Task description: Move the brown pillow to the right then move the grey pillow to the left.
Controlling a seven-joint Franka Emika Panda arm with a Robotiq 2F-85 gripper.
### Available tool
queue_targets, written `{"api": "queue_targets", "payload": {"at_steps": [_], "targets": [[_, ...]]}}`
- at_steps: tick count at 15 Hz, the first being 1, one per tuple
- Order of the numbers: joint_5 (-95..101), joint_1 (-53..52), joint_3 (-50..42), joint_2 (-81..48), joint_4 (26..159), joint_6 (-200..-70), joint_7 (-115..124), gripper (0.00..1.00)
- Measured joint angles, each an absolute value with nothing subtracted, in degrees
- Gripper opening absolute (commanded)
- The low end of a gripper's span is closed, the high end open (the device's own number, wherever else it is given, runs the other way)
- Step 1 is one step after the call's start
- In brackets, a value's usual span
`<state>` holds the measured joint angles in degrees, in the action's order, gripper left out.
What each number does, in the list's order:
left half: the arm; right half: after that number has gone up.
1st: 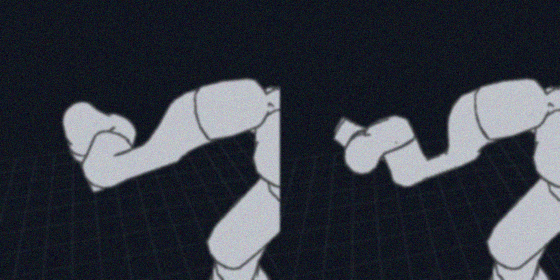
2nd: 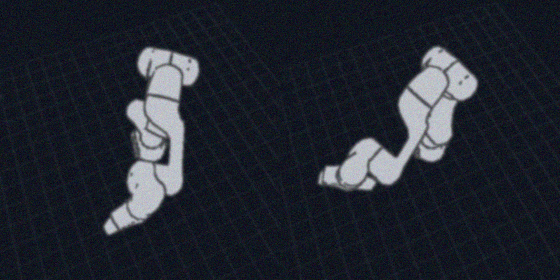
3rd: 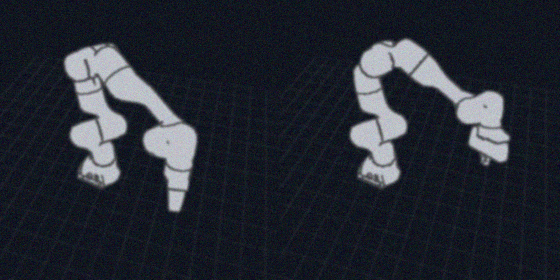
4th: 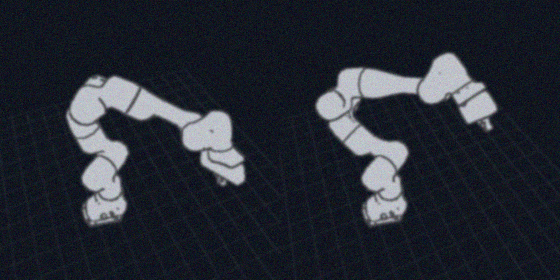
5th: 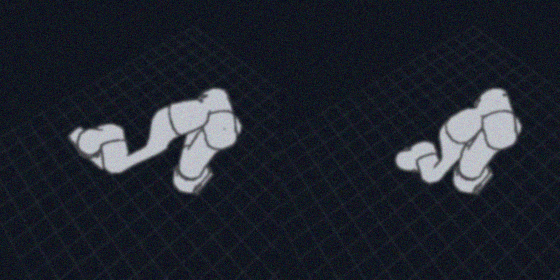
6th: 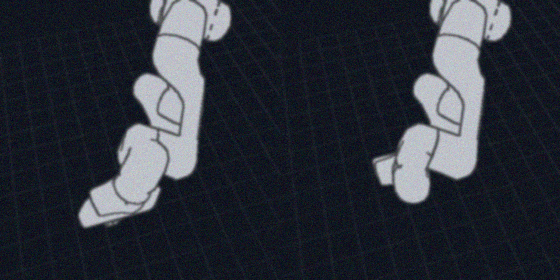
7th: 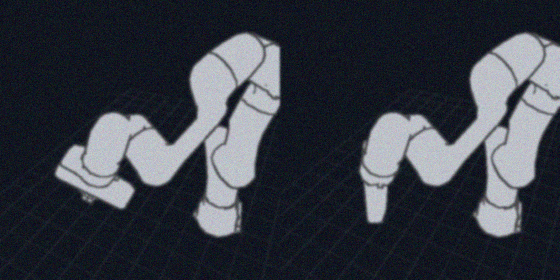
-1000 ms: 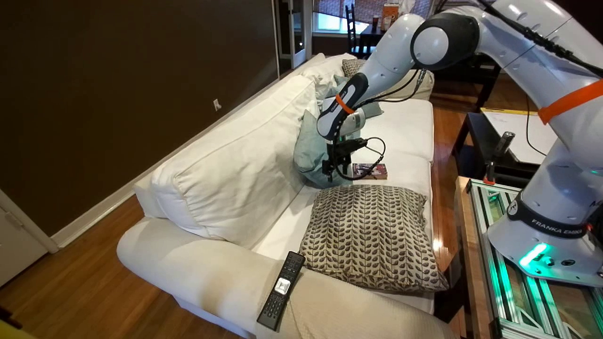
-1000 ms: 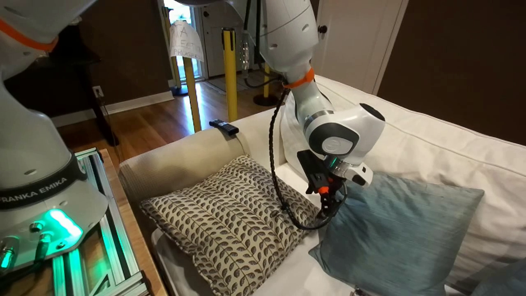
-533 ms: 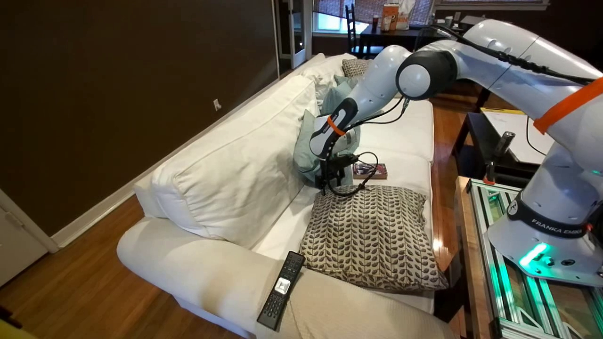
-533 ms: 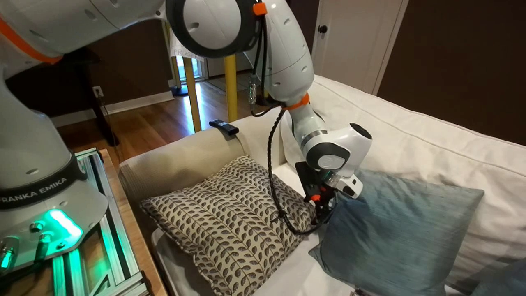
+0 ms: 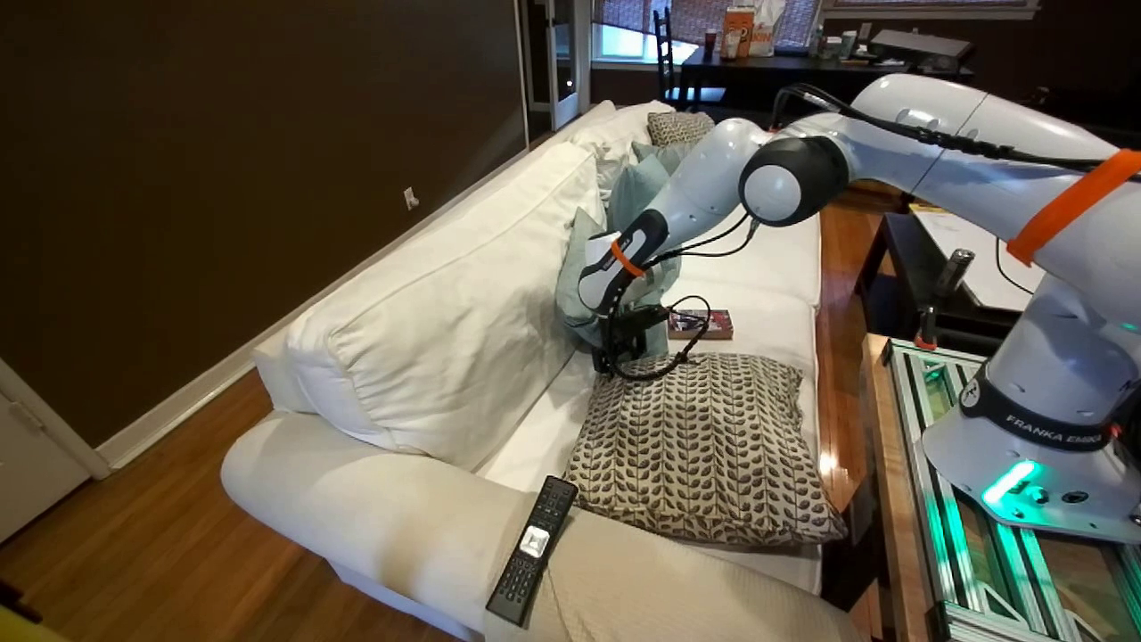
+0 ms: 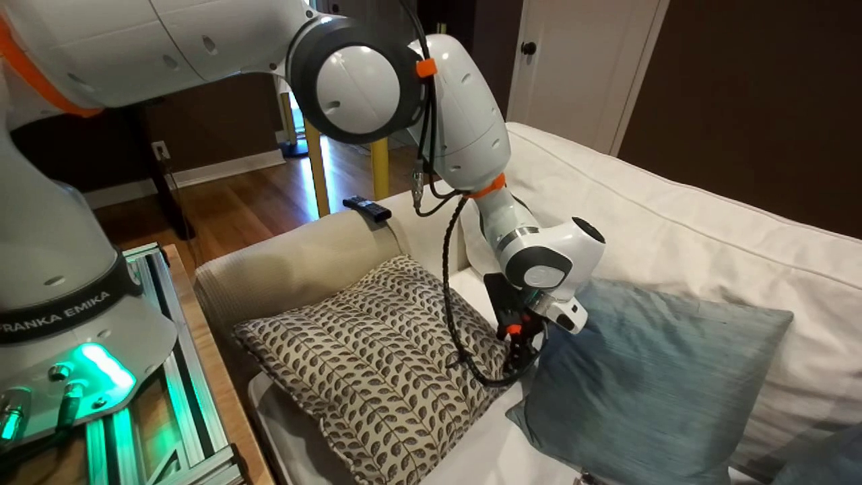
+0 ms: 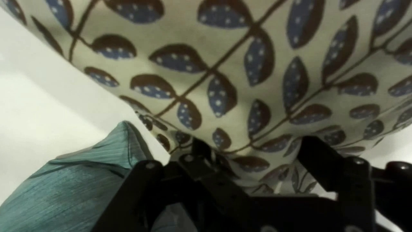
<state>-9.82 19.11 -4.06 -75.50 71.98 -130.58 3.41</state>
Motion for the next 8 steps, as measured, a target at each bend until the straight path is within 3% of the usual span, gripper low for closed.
{"api": "queue_targets", "payload": {"at_steps": [6,8], "targets": [[-9.84,20.48,-3.2,-75.85,67.2,-120.65,-0.34,0.04],[-9.84,21.7,-2.24,-75.33,67.08,-119.18,-4.01,0.0]]}}
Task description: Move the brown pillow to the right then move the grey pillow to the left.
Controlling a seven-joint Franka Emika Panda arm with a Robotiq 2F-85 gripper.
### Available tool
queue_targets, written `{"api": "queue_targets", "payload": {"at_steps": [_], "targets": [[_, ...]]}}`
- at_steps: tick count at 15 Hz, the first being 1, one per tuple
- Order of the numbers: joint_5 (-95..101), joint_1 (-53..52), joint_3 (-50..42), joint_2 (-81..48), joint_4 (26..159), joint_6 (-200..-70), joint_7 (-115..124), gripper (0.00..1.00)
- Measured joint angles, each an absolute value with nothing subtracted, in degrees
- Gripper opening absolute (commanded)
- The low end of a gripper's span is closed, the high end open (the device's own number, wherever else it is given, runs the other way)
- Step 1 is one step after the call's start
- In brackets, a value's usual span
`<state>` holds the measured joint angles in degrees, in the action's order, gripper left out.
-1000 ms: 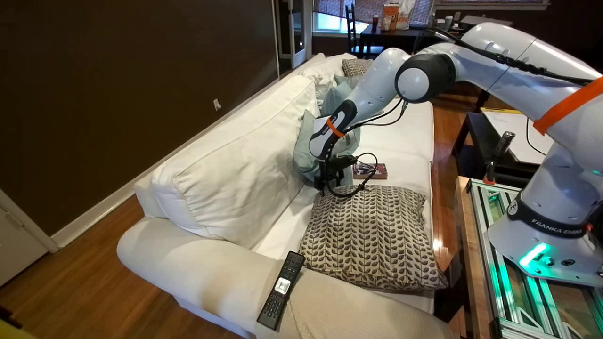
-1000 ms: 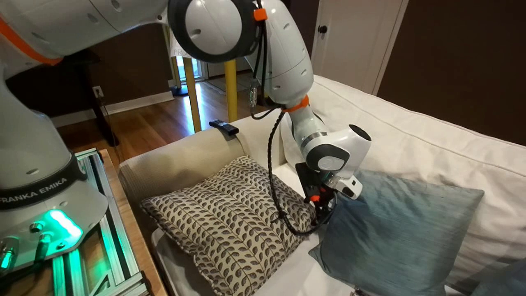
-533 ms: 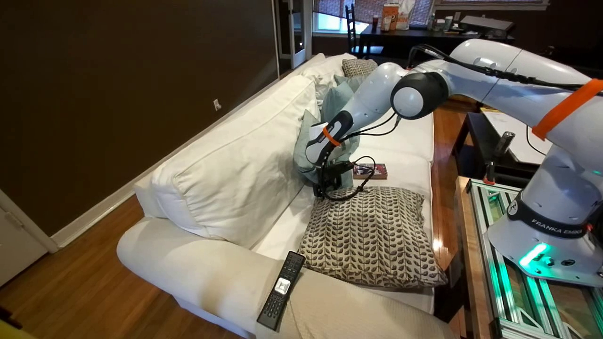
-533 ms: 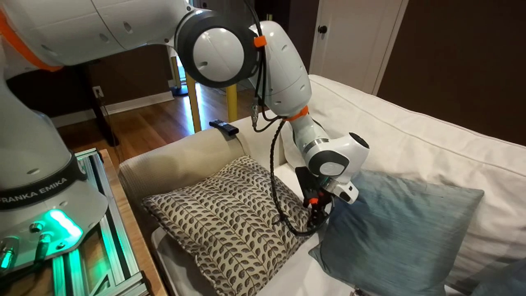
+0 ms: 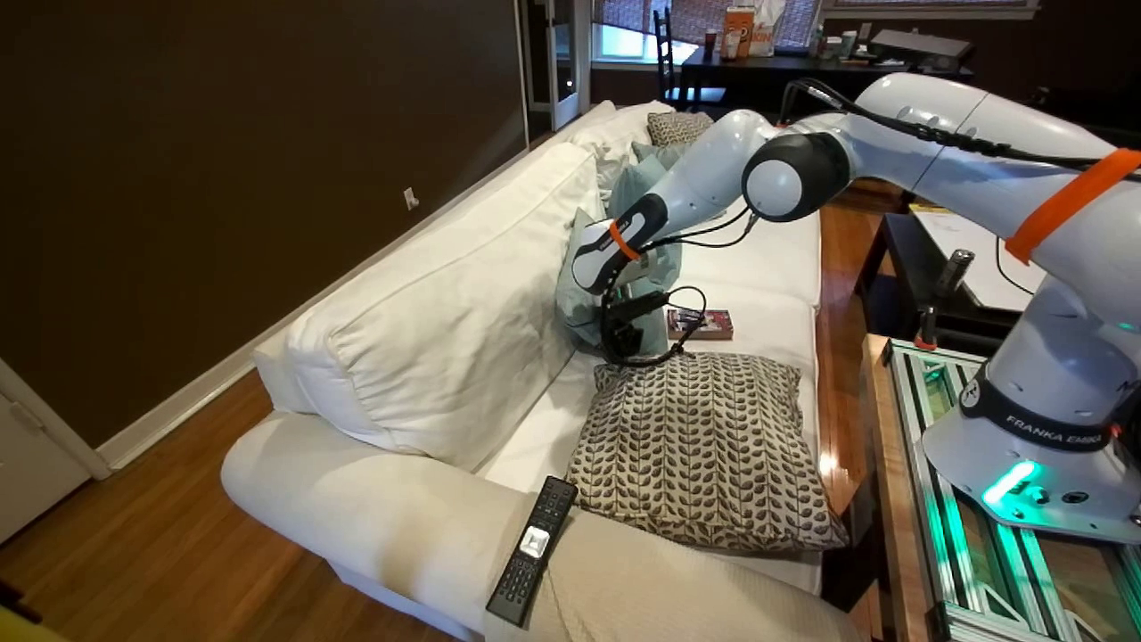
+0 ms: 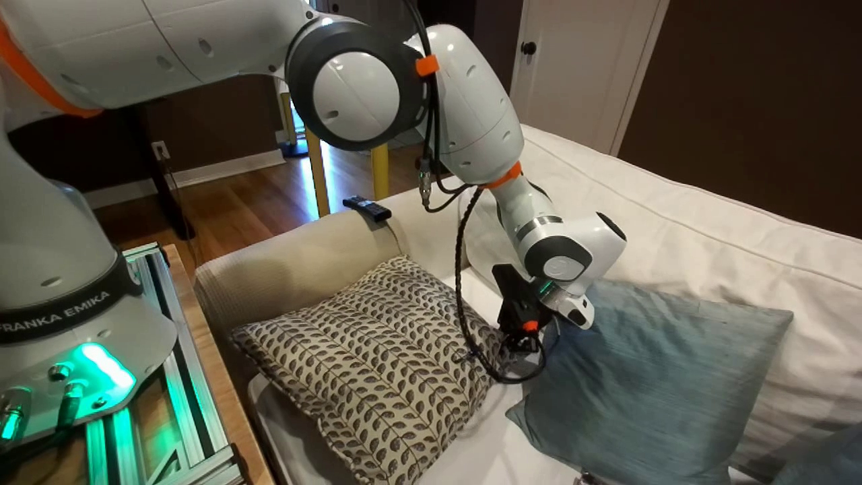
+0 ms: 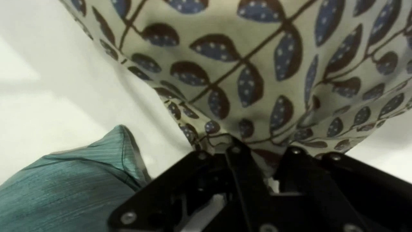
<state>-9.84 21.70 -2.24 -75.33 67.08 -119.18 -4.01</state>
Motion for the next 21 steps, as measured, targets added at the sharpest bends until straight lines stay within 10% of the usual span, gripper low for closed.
{"api": "queue_targets", "payload": {"at_steps": [21], "targets": [[-9.3,27.77,0.72,-39.89,114.64,-151.7,-32.71,0.03]]}}
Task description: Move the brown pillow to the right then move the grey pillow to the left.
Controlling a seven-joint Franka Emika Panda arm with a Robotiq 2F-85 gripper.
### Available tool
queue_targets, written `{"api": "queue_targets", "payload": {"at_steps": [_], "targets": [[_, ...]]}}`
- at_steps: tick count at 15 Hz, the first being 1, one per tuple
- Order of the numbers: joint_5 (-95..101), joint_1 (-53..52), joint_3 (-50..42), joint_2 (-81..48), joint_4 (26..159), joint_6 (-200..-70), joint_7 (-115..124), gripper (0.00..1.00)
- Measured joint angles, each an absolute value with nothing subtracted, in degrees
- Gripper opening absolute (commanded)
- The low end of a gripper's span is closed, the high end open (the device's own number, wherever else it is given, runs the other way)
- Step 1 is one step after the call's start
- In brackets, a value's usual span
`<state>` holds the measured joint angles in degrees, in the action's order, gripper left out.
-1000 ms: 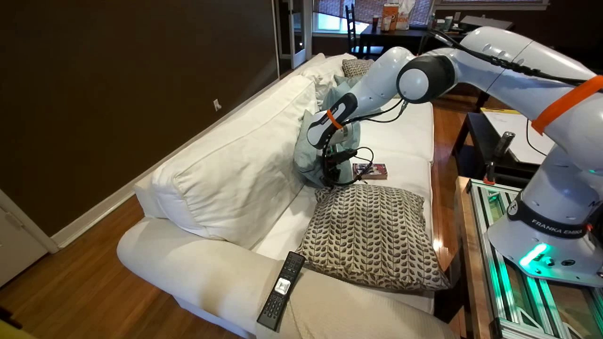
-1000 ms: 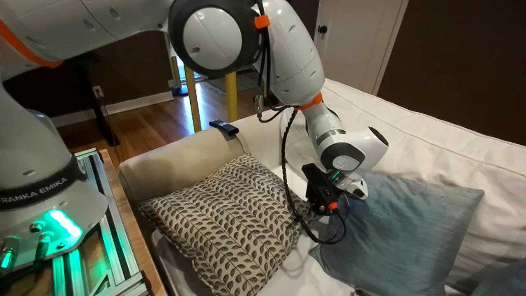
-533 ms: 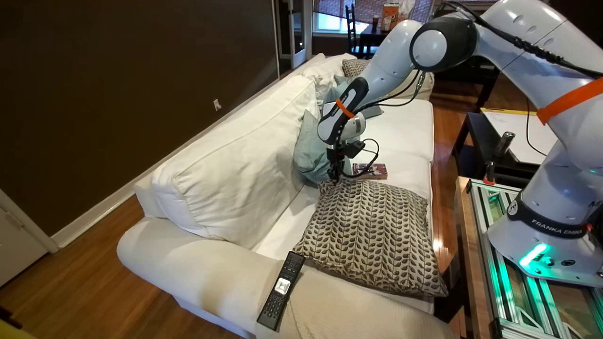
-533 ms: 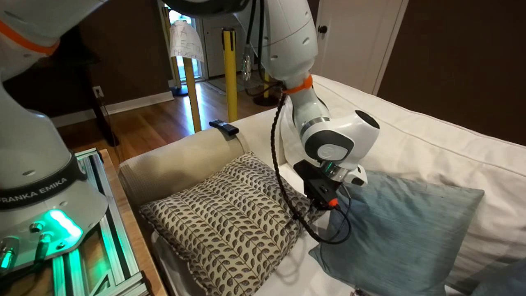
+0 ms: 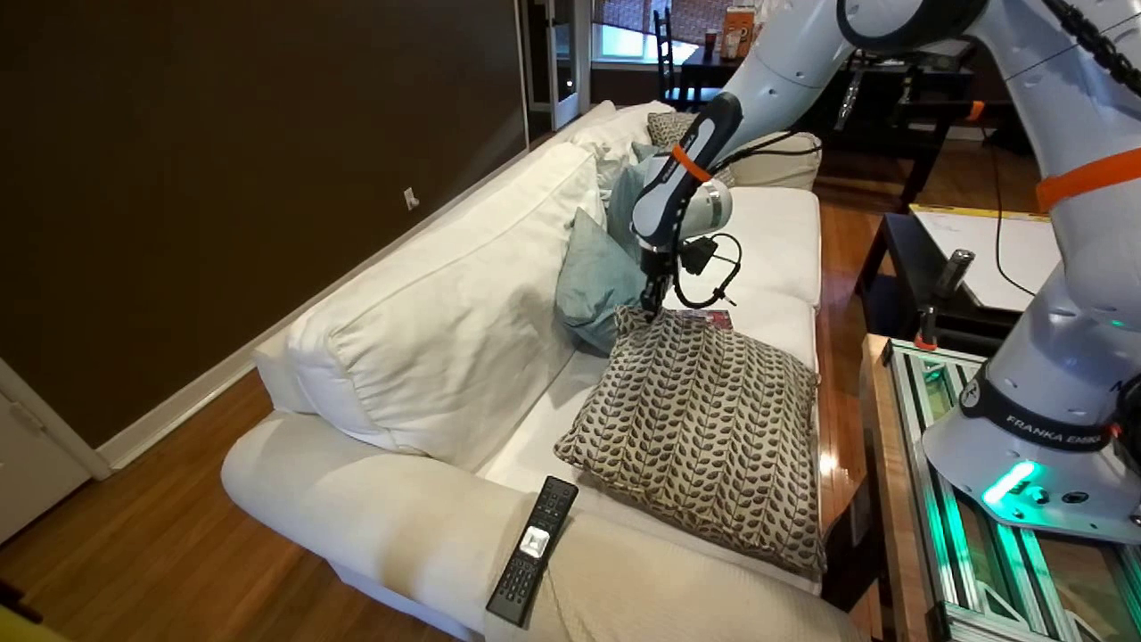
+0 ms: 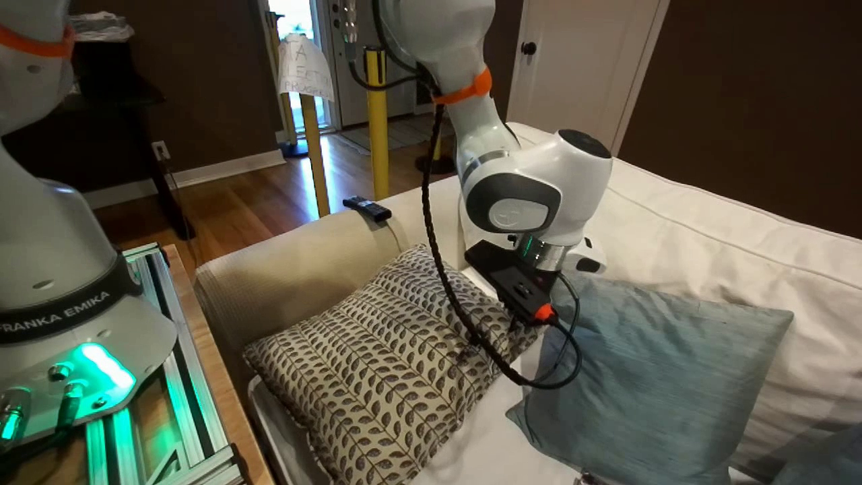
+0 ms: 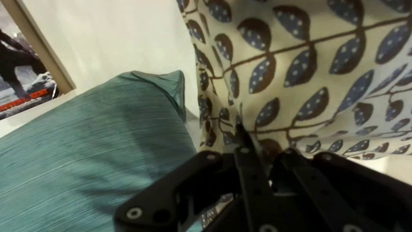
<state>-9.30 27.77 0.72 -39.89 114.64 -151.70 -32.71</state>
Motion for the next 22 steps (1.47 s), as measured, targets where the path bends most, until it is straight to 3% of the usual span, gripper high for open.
{"api": "queue_targets", "payload": {"at_steps": [8,22], "targets": [[-8.0,29.26,0.22,-27.43,121.71,-152.67,-40.69,0.03],[7.45,24.76,-13.86,-20.48,120.86,-154.38,-31.62,0.03]]}}
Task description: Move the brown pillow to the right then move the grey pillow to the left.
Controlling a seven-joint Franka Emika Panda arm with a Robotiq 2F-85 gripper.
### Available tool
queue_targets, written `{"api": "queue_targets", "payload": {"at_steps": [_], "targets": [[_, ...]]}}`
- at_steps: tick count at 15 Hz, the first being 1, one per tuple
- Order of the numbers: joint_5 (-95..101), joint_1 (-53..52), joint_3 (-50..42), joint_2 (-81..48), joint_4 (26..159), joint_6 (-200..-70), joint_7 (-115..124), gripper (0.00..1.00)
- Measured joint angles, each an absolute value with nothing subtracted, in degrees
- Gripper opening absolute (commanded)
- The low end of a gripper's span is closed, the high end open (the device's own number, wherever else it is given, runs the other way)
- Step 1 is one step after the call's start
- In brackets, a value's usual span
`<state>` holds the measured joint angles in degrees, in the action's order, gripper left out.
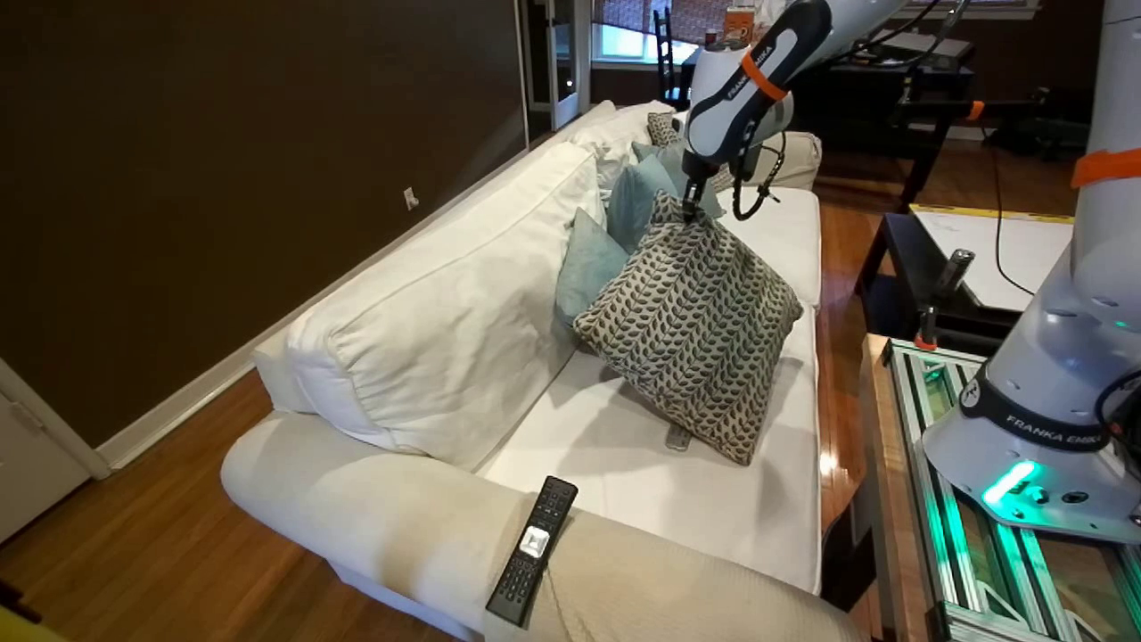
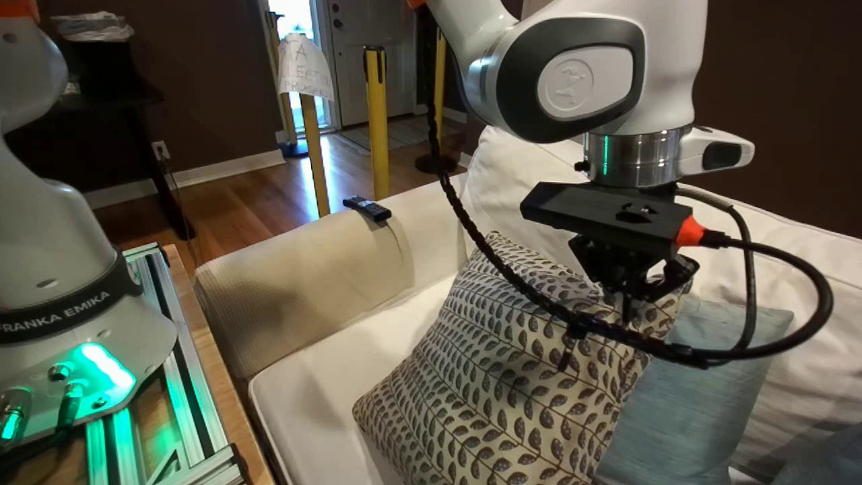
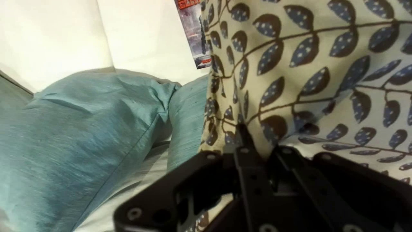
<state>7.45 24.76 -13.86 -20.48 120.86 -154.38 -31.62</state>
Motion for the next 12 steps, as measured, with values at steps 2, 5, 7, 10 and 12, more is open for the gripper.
{"api": "queue_targets", "payload": {"at_steps": [2,5,7,10,12], "targets": [[7.29,24.93,-13.75,-20.18,119.88,-155.1,-31.59,0.03],[7.29,24.75,-13.38,-19.95,118.11,-156.27,-31.2,0.03],[7.65,24.6,-13.53,-20.12,116.55,-156.25,-30.13,0.03],[9.81,23.89,-15.3,-21.69,113.56,-155.05,-25.86,0.03],[10.77,23.6,-16.44,-23.7,111.3,-153.75,-23.1,0.36]]}}
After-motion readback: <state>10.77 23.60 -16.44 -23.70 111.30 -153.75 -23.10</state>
